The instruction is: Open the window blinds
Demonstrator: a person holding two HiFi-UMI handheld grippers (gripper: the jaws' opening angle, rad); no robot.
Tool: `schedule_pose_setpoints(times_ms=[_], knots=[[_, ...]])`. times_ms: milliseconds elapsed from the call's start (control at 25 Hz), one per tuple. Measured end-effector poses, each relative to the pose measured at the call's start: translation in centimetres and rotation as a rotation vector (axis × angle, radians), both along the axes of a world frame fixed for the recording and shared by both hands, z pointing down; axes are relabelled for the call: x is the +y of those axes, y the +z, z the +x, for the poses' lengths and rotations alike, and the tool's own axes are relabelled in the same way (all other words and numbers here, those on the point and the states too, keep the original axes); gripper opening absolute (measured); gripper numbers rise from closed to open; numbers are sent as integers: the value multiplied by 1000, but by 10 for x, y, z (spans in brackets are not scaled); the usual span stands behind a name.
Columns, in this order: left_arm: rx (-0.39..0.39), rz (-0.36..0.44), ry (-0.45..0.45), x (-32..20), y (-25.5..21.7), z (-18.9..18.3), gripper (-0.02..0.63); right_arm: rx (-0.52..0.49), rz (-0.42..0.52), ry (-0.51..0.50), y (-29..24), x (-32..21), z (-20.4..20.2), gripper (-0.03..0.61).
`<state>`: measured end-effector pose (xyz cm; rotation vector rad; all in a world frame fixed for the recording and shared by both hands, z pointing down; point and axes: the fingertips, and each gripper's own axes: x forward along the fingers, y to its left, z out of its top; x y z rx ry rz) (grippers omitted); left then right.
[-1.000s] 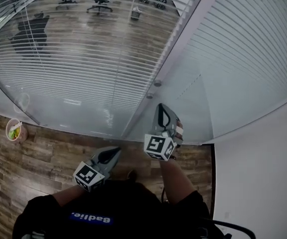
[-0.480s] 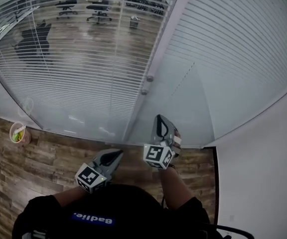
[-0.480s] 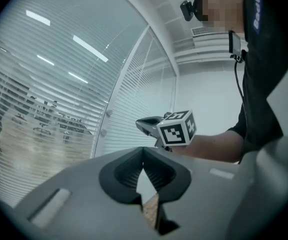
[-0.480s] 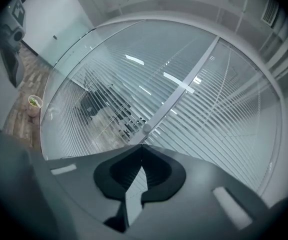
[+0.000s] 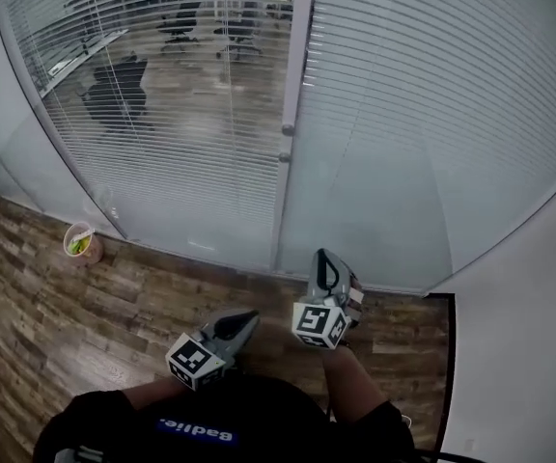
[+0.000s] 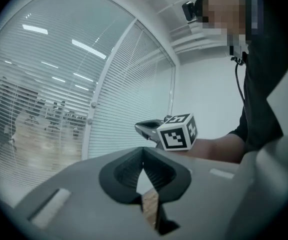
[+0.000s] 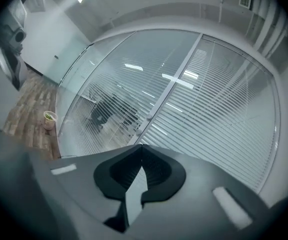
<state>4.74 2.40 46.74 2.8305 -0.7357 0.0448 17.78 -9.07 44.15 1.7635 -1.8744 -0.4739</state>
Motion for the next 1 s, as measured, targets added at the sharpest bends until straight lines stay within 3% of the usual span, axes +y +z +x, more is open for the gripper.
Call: schedule_pose_setpoints(times_ms=[280, 600, 1000], knots=[[-38, -7, -21, 30, 5, 2, 0, -84, -60, -41, 31, 39, -6, 2], [12, 29, 68, 46, -4, 3, 0, -92, -88, -32, 31, 69, -18, 2], [89, -16, 67, 67, 14, -70, 0, -227, -178, -32, 48, 109, -86, 2]])
